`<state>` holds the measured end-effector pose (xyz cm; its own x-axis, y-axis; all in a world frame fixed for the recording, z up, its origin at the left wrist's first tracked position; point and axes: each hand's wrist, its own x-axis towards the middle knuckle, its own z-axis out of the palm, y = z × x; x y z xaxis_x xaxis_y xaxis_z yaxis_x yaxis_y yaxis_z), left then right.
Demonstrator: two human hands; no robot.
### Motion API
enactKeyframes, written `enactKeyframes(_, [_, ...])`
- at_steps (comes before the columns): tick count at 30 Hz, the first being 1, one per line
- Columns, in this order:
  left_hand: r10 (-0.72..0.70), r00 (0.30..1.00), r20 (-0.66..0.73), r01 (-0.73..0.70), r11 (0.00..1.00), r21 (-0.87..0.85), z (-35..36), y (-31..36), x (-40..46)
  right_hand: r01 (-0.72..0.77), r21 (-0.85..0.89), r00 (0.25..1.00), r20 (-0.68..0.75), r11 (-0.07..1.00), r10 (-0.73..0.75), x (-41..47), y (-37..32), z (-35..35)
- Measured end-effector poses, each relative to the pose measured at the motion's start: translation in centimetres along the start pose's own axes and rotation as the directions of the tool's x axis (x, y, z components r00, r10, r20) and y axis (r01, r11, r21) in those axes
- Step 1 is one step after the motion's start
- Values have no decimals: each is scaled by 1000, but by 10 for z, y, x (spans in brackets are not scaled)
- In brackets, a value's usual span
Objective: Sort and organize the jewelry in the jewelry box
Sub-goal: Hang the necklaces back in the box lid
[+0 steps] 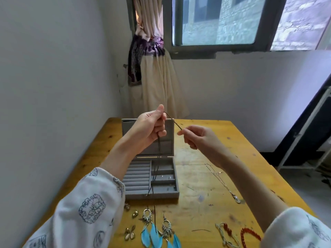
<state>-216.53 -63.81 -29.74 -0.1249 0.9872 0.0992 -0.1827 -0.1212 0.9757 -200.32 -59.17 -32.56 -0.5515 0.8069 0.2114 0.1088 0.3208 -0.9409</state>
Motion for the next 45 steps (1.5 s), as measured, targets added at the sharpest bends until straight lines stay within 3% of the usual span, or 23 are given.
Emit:
enactKeyframes(4, [-13, 1000, -16, 11, 994, -106, -12, 7, 6, -73, 138, 992, 113, 988, 57, 12, 5, 30])
enactKeyframes(9, [-26, 999, -34, 24, 998, -58, -25, 8, 19, -119, 116, 951, 300, 986, 80, 22, 15, 63])
enactKeyframes(12, [-19, 997, -80, 14, 998, -63, -39, 10, 26, -210, 255, 920, 380, 944, 102, 30, 16, 65])
enactKeyframes(17, [-64, 983, -170, 56, 997, -52, -66, -1, 37, -316, 411, 916, 368, 855, 161, 49, 21, 53])
enactKeyframes(19, [-80, 973, -219, 90, 995, 36, -75, -11, 42, -301, 334, 931, 307, 893, 199, 59, 27, 47])
enactKeyframes(22, [-57, 961, -269, 132, 953, 272, -86, -26, 50, -197, 35, 963, 195, 980, 187, 77, 38, 44])
enactKeyframes(24, [16, 970, -243, 129, 814, 566, -89, -36, 57, -122, -121, 981, 133, 985, 138, 90, 46, 44])
enactKeyframes(27, [24, 999, -23, 8, 488, 873, -94, -50, 68, -69, -224, 986, 135, 972, 101, 111, 56, 43])
enactKeyframes(29, [38, 996, 78, -87, 358, 930, -98, -59, 73, -47, -289, 984, 152, 956, 95, 124, 62, 42])
enactKeyframes(31, [137, 981, 137, -165, 219, 962, -104, -68, 77, -23, -340, 982, 169, 940, 85, 136, 68, 42])
enactKeyframes(34, [229, 955, 186, -199, 36, 979, -113, -80, 82, 15, -442, 972, 216, 897, 90, 145, 77, 43])
enactKeyframes(37, [238, 951, 198, -189, -62, 980, -117, -91, 90, 124, -671, 977, 213, 731, 30, 143, 84, 48])
enactKeyframes(39, [310, 934, 177, -176, -30, 984, -115, -94, 93, 259, -766, 959, 133, 588, -249, 142, 87, 53])
enactKeyframes(41, [451, 886, 110, -167, 88, 982, -111, -98, 97, 321, -812, 870, 51, 487, -490, 146, 93, 55])
enactKeyframes(43, [533, 846, -13, -148, 258, 955, -106, -100, 99, 291, -850, 835, 2, 439, -551, 154, 100, 56])
enactKeyframes(45, [547, 830, -109, -119, 364, 924, -102, -104, 100, 261, -882, 837, 5, 391, -548, 161, 107, 58])
